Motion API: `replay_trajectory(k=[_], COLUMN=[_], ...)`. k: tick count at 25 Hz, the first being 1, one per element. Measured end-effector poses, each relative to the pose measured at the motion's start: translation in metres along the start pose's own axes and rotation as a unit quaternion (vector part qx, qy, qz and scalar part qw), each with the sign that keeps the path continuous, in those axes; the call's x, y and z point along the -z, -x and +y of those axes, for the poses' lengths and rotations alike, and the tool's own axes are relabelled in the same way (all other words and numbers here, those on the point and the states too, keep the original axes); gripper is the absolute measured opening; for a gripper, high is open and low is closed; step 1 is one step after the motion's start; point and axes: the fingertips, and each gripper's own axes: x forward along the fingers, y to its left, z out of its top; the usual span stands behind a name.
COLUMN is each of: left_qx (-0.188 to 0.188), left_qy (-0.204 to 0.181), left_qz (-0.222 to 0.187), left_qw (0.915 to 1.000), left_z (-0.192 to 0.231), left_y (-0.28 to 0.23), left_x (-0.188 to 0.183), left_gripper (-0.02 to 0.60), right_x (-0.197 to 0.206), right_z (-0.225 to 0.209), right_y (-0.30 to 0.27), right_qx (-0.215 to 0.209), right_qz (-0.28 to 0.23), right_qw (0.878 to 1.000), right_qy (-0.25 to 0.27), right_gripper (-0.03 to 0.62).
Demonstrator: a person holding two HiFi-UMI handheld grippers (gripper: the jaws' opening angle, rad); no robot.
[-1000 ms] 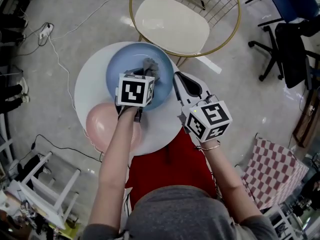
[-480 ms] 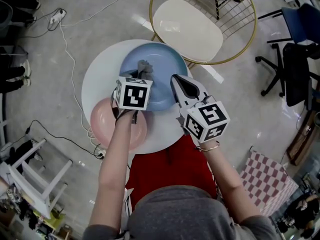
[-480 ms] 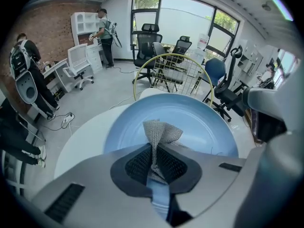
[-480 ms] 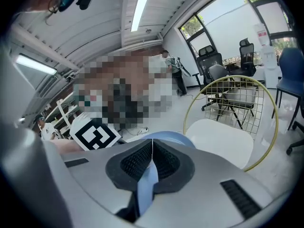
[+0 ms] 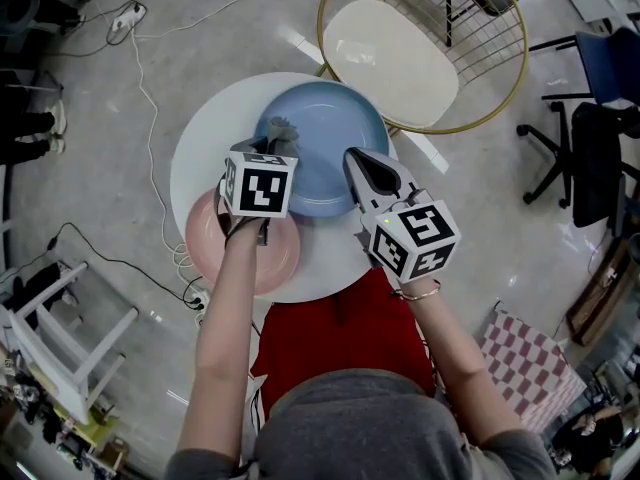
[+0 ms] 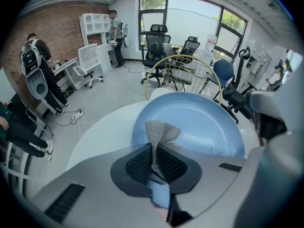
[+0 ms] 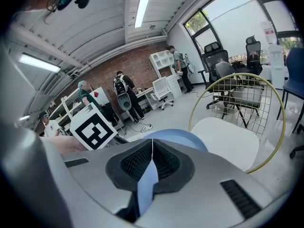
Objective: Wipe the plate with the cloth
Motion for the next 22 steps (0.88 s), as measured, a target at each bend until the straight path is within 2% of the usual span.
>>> replay_trajectory(k=[9,17,22], left_qx=[-0.013,-0.043,-0.039], left_qy=[0.011,0.002,0.006], left_qz=[-0.016,-0.069,-0.099], left_qw=[0.9997,0.9966,0.9943], left_z=[0.015,0.023,0.008], left_y=[0.012,0.042,0.058], left_x=[0.005,0.008,0.007], left_gripper=[0.034,0.034,0.034], right_x=[0.003,0.001,0.002], right_z=[0.009,0.011,0.005], right_y=[0.001,0.019,0.036], right_qx=[0.005,0.027,0.047], right_qz=[0.000,-0.019,-0.035], right_qw=[1.000,0.999,0.998], right_qy=[0.009,0.006,-0.004], right_gripper=[0.029,0.029,0.029])
